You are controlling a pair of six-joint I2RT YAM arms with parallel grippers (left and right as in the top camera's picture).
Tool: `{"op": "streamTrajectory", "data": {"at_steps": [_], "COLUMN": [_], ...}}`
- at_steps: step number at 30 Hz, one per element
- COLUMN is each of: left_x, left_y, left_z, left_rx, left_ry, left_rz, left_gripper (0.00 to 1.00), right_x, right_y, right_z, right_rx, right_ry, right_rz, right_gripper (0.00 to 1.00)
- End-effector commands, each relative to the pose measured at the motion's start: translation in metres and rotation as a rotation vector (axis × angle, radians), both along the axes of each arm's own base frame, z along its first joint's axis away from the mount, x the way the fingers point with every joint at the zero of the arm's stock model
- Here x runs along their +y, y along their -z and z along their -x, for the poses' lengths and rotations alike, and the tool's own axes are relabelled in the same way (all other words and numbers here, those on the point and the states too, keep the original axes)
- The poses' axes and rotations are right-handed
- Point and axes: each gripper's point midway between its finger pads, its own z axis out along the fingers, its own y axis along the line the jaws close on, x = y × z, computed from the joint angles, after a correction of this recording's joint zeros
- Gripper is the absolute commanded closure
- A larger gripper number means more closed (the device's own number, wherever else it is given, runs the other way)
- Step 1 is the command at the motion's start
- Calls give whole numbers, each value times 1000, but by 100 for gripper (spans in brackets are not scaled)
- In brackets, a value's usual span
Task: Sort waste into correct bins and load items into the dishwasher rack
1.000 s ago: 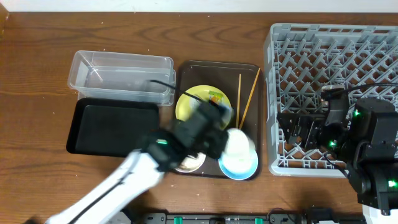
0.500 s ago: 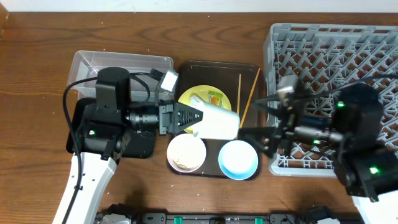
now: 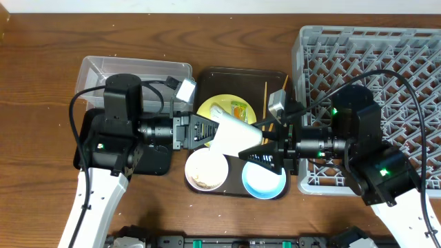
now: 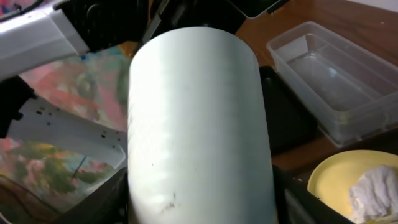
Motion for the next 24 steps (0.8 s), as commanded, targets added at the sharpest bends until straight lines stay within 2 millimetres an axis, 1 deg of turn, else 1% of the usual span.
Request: {"op": "streamTrajectory", "data": {"at_steps": [1, 2, 4, 6, 8, 10, 11, 12, 13, 15, 16, 17, 19, 21, 24], "left_x": [-2, -2, -2, -1, -1, -1, -1, -1, -1, -1, -1, -1, -1, 0, 0], "left_y": [-12, -11, -8, -7, -7, -7, -6, -6, -5, -4, -4, -4, -3, -1, 0], "left_z": [7, 6, 2, -1, -1, -1, -2, -3, -3, -5, -5, -6, -7, -10, -11], "left_rx": [-21, -21, -23, -24, -25, -25, -25, -26, -26, -27, -27, -28, -30, -34, -35], "left_ry": [40, 31, 7, -8, -8, -8, -11, -17, -20, -30, -33, -37, -44, -58, -67], "left_rz": [27, 21, 5, -5, -5, -5, -7, -11, -13, -20, -22, -24, -29, -39, -45], "left_gripper": [49, 44, 42, 41, 41, 40, 40, 40, 40, 40, 40, 40, 39, 39, 39], "right_x": [-5, -10, -26, -51, -86, -131, -154, -182, -208, -252, -271, -284, -301, -308, -314], "right_y": [-7, -9, -10, -6, 6, 25, 35, 47, 59, 80, 88, 94, 104, 114, 129], "right_z": [-8, -10, -19, -34, -49, -61, -63, -63, -59, -46, -37, -31, -20, -17, -18], "right_rx": [-31, -35, -14, 26, 79, 156, 198, 252, 309, 419, 466, 506, 582, 645, 734], "right_ry": [50, 68, 161, 313, 508, 748, 864, 1001, 1132, 1349, 1440, 1506, 1583, 1599, 1596], "right_rz": [5, 4, 12, 44, 104, 187, 229, 283, 336, 428, 473, 506, 547, 575, 623], "right_gripper": [53, 55, 56, 56, 56, 57, 59, 59, 59, 62, 63, 63, 63, 62, 62]}}
